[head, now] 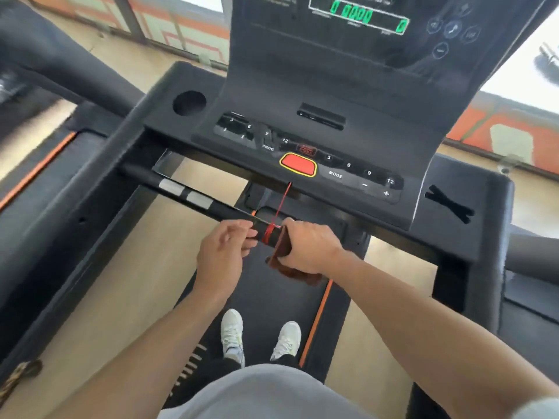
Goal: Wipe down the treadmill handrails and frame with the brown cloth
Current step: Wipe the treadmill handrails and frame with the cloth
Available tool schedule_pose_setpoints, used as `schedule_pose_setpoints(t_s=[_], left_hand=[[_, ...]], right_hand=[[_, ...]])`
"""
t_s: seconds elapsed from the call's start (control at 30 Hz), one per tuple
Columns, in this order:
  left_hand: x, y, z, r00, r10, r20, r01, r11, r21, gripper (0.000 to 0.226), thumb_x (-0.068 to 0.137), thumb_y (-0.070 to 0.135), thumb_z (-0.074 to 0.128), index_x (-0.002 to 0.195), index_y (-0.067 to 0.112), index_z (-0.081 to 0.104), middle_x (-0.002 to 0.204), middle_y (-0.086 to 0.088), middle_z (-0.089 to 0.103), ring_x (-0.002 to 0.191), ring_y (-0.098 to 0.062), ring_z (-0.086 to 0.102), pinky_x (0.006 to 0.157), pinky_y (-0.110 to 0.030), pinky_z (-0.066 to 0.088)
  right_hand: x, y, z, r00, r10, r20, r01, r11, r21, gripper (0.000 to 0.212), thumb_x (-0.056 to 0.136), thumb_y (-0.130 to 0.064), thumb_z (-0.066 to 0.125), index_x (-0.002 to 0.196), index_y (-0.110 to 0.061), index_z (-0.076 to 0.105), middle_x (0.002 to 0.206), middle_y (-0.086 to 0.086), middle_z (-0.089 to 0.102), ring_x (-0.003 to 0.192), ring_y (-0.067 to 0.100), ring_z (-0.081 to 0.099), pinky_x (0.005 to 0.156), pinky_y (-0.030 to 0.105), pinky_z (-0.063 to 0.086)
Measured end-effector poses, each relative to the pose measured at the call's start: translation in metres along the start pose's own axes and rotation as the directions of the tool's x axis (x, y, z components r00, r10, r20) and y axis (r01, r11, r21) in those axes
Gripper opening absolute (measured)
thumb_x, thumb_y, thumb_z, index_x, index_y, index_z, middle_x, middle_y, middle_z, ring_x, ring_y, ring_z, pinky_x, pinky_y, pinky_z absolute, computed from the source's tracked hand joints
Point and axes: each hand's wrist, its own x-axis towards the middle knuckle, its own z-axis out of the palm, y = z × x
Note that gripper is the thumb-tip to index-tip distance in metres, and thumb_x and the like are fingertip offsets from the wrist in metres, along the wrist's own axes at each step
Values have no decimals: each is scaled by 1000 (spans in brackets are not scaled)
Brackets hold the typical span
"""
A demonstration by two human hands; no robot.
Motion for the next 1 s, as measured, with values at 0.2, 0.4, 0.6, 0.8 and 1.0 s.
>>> schedule_pose_setpoints(t_s=[0.2,0.4,0.6,0.8,1.0], left_hand=[[-9,-9,-23,991,-70,-117,65,997,-47,19,100,19,55,105,8,70,97,-5,76,93,-21,73,80,-24,57],[-22,-8,9,998,-57,40,56,998,20,16,99,17,57,102,12,72,95,-2,76,89,-18,74,84,-31,58],[-22,-2,45,987,-44,158,40,999,27,16,100,19,57,104,13,71,96,1,75,92,-16,73,79,-22,56],[-15,-1,51,999,-6,53,11,996,-94,26,105,31,43,97,24,66,100,-1,74,99,-17,70,90,-33,53],[-9,-18,22,995,-71,-72,61,989,-134,28,106,39,39,99,29,65,102,1,74,102,-15,70,101,-40,52]], right_hand=[[22,-5,-8,995,-3,103,-7,995,96,58,74,-64,71,118,-29,59,111,0,71,103,29,67,86,38,54],[3,9,-16,974,93,206,-103,994,41,78,56,-70,83,114,-27,54,101,-7,66,91,24,62,79,37,52],[-71,94,-5,905,291,310,-275,957,-94,59,52,-66,72,102,-34,69,101,-11,75,86,15,69,85,36,59],[-120,108,4,970,243,14,-240,966,-99,57,76,-86,55,108,-38,53,96,-17,69,83,14,63,76,30,48],[-103,77,23,937,-36,-348,-4,994,-114,61,90,-75,50,125,-27,62,104,-7,73,87,24,72,71,33,47]])
